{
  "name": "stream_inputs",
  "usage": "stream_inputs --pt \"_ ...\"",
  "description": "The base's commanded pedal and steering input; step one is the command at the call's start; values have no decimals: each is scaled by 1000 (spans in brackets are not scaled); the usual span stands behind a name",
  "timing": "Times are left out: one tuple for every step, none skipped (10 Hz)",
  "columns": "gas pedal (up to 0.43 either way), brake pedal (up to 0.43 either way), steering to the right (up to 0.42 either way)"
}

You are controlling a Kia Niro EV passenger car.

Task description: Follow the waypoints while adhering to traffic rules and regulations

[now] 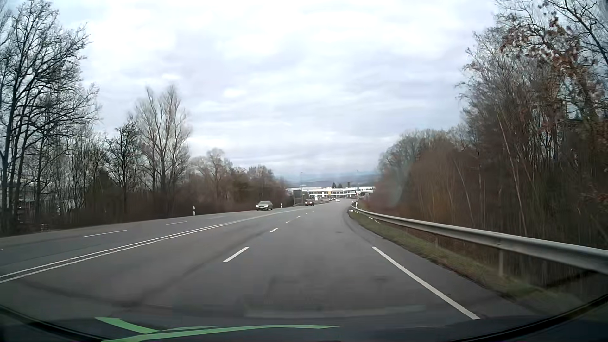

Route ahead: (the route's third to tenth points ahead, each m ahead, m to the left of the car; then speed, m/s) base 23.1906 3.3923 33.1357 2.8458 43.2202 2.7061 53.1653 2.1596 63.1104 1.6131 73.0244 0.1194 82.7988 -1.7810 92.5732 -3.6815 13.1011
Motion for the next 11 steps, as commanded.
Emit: stream_inputs --pt "8 0 10" --pt "8 0 10" --pt "8 0 10" --pt "8 0 9" --pt "8 0 9" --pt "8 0 9" --pt "8 0 9" --pt "8 0 9" --pt "8 0 9" --pt "8 0 9" --pt "8 0 9"
